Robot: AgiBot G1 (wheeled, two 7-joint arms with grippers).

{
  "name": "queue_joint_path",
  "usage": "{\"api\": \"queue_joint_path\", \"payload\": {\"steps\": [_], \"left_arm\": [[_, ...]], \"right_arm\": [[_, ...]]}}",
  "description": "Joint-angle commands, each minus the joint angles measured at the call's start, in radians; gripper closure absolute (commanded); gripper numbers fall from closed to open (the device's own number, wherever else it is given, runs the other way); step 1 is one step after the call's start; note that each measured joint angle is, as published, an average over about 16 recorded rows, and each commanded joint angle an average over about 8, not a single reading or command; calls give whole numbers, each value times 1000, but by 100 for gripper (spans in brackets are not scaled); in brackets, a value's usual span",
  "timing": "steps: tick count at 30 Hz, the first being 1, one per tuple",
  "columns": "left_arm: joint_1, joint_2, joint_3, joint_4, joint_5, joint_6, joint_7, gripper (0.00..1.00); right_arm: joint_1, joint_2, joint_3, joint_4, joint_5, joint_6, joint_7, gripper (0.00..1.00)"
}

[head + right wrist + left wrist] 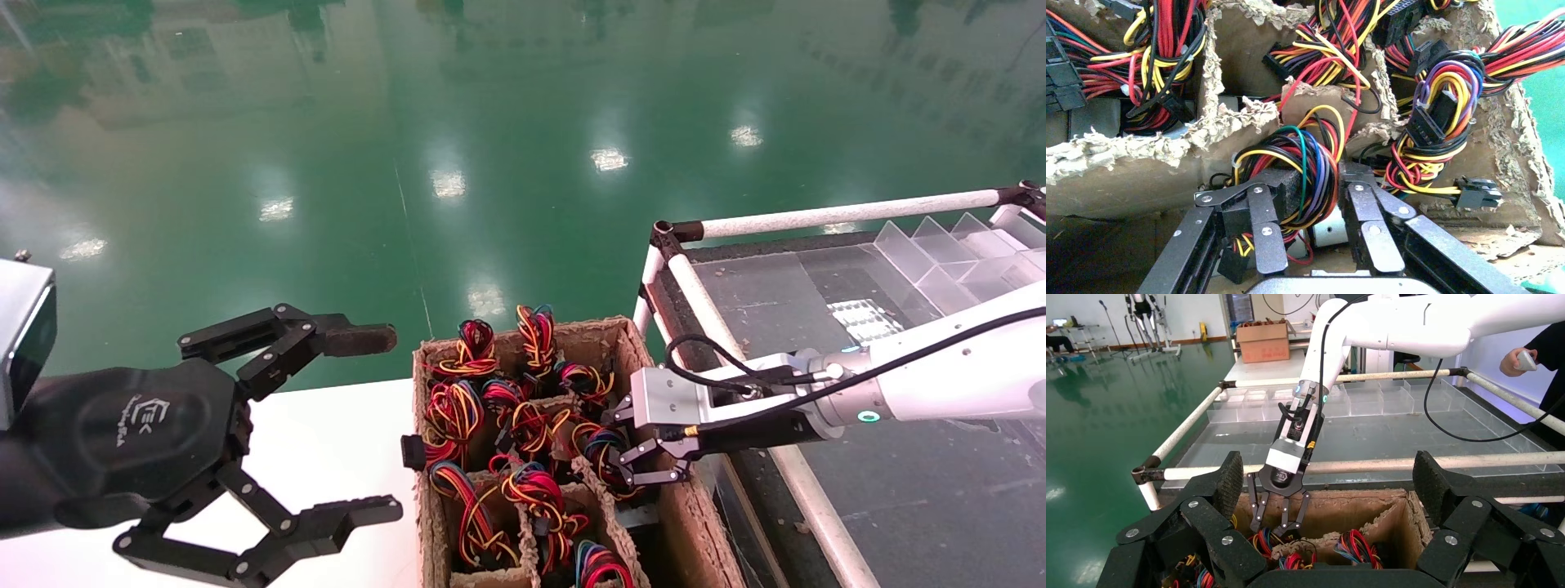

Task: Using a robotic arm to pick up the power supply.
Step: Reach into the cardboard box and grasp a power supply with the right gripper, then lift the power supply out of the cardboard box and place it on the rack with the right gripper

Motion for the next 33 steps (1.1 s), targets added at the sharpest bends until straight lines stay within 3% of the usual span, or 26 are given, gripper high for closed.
{"api": "queue_joint_path", "payload": {"steps": [1, 14, 33], "left_arm": [[0, 0, 0, 0, 0, 0, 0, 0], [0, 0, 0, 0, 0, 0, 0, 0], [0, 0, 0, 0, 0, 0, 0, 0]], "right_arm": [[0, 1, 1, -1, 2, 1, -1, 100], [-31, 44, 44, 27, 68, -3, -3, 100], [-20, 218, 202, 219, 291, -30, 92, 100]]}}
